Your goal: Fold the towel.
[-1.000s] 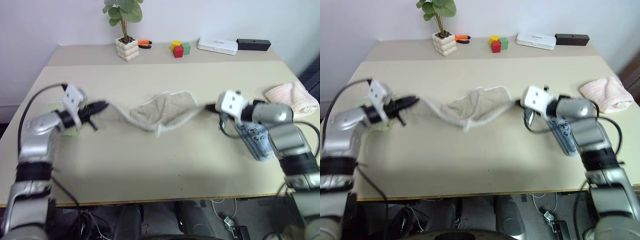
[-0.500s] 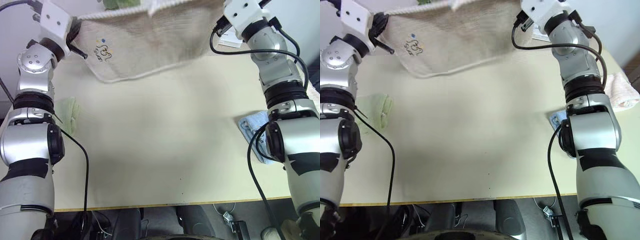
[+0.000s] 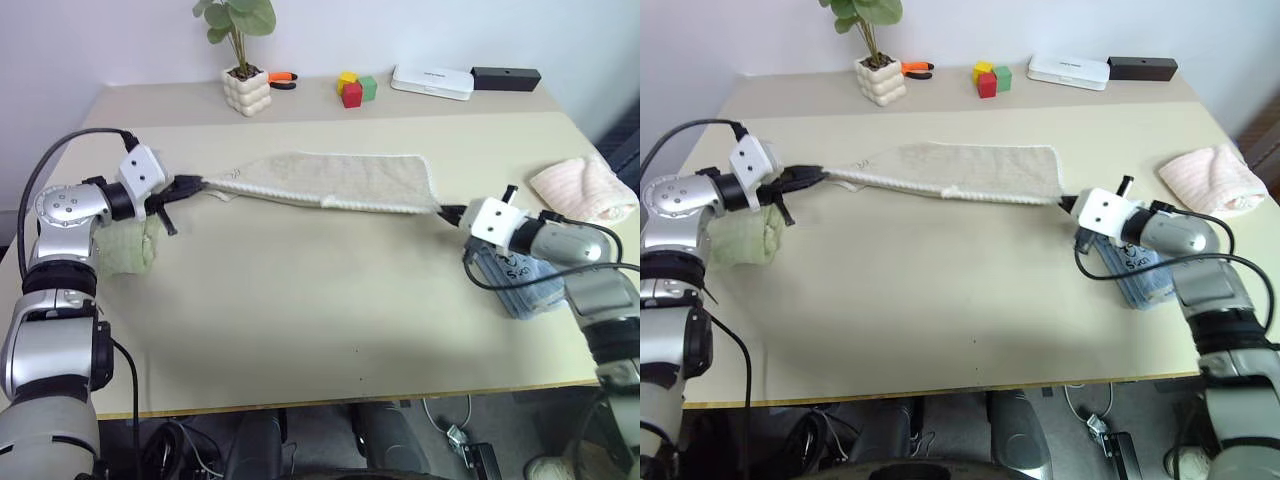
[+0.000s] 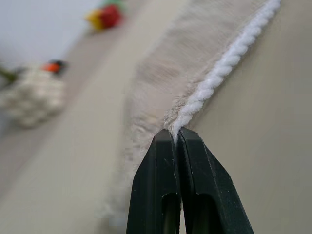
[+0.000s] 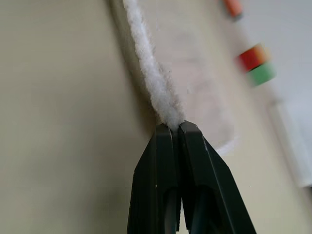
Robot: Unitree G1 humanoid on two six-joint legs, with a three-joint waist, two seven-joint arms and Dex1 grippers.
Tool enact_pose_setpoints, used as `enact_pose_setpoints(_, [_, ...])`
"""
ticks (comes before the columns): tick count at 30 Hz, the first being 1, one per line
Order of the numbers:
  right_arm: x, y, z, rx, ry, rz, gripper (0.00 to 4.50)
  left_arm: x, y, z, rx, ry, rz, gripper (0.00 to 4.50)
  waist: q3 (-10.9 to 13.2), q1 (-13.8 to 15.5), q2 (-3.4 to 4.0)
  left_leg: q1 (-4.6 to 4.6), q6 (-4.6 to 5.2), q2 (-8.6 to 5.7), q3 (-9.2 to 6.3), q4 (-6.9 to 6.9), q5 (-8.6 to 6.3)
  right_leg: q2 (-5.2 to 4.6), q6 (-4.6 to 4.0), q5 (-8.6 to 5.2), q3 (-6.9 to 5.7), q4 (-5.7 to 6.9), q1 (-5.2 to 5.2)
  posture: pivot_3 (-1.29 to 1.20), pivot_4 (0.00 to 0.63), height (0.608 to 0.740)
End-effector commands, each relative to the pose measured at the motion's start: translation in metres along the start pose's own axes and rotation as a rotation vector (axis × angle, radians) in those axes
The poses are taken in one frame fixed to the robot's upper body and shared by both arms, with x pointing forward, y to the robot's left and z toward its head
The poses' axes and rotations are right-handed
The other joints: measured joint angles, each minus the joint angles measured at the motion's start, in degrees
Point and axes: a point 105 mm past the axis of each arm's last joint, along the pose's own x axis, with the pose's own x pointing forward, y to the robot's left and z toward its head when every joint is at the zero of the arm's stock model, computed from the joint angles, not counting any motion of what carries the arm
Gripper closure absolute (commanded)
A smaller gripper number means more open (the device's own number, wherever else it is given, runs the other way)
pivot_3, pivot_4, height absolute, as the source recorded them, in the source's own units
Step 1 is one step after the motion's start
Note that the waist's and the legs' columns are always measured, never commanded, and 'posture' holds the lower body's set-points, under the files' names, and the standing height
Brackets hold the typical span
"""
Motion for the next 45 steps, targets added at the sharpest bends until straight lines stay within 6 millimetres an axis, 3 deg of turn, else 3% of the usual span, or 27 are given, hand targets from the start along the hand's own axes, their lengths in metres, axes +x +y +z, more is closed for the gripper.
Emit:
enact_pose_setpoints(1, [-0.017,-0.006,0.013,0.001,-0.009,0.035,4.45,-0.014,-0.005,0.009,-0.011,-0.003,-0.072,4.50,0.0,0.0,0.00,0.02,0.00,0.00,0.00,0.03,0.00,0.01,0.00,0.00,0.01,0.07,0.00,0.00,0.150,0.740])
enact_pose_setpoints(5, [-0.027,0.021,0.014,0.073,0.022,0.188,4.45,-0.027,-0.038,0.003,-0.071,0.059,-0.236,4.50,0.0,0.1,0.00,0.06,0.00,0.03,0.00,0.08,0.00,0.03,-0.02,-0.02,0.04,0.17,0.00,0.00,0.150,0.740])
enact_pose_setpoints(9, [-0.038,0.039,0.015,0.126,0.047,0.285,4.45,-0.042,-0.057,-0.001,-0.113,0.111,-0.286,4.50,0.0,0.3,-0.02,0.03,0.02,0.03,-0.01,0.20,-0.02,0.02,-0.02,-0.02,0.03,0.19,0.03,0.00,0.150,0.740])
enact_pose_setpoints(19, [-0.077,0.084,0.014,0.333,0.147,0.527,4.45,-0.079,-0.087,-0.004,-0.189,0.202,-0.345,4.50,0.0,1.4,-0.02,-0.01,0.46,0.08,0.03,0.64,-0.28,0.06,-0.07,-0.06,0.03,0.25,0.15,0.00,0.150,0.740])
enact_pose_setpoints(23, [-0.085,0.090,0.013,0.362,0.172,0.530,4.45,-0.085,-0.096,-0.002,-0.213,0.205,-0.347,4.50,0.0,1.6,-0.04,-0.01,0.50,0.09,0.04,0.78,-0.31,0.06,-0.08,-0.07,0.02,0.25,0.21,0.00,0.150,0.740])
enact_pose_setpoints(28, [-0.086,0.078,0.003,0.304,0.189,0.440,4.45,-0.080,-0.099,0.008,-0.281,0.144,-0.298,4.50,0.0,1.7,-0.06,0.02,0.50,0.09,0.05,0.81,-0.32,0.05,-0.16,-0.13,0.01,0.22,0.28,0.00,0.150,0.740])
enact_pose_setpoints(30, [-0.078,0.062,-0.002,0.245,0.184,0.361,4.45,-0.072,-0.091,0.010,-0.269,0.118,-0.250,4.50,0.0,1.6,-0.06,0.04,0.50,0.09,0.06,0.82,-0.32,0.04,-0.13,-0.11,0.02,0.22,0.31,0.00,0.150,0.740])
enact_pose_setpoints(34, [-0.054,0.032,-0.006,0.167,0.134,0.218,4.45,-0.057,-0.065,0.013,-0.248,0.058,-0.143,4.50,0.0,1.5,-0.08,0.12,0.50,0.09,0.05,0.85,-0.31,0.09,-0.07,-0.08,0.01,0.21,0.37,0.00,0.150,0.740])
enact_pose_setpoints(42, [-0.008,-0.007,-0.010,0.039,0.086,0.081,4.45,-0.029,-0.027,0.000,-0.244,0.015,-0.021,4.50,0.0,1.5,-0.06,0.17,0.55,0.07,0.06,0.84,-0.34,0.08,-0.06,-0.06,0.01,0.23,0.41,0.00,0.150,0.740])
enact_pose_setpoints(45, [0.004,-0.015,-0.012,0.034,0.071,0.056,4.45,-0.018,-0.021,-0.003,-0.220,0.005,-0.007,4.50,0.0,1.5,-0.06,0.13,0.54,0.06,0.06,0.83,-0.34,0.07,-0.05,-0.06,0.01,0.23,0.38,0.00,0.150,0.740])
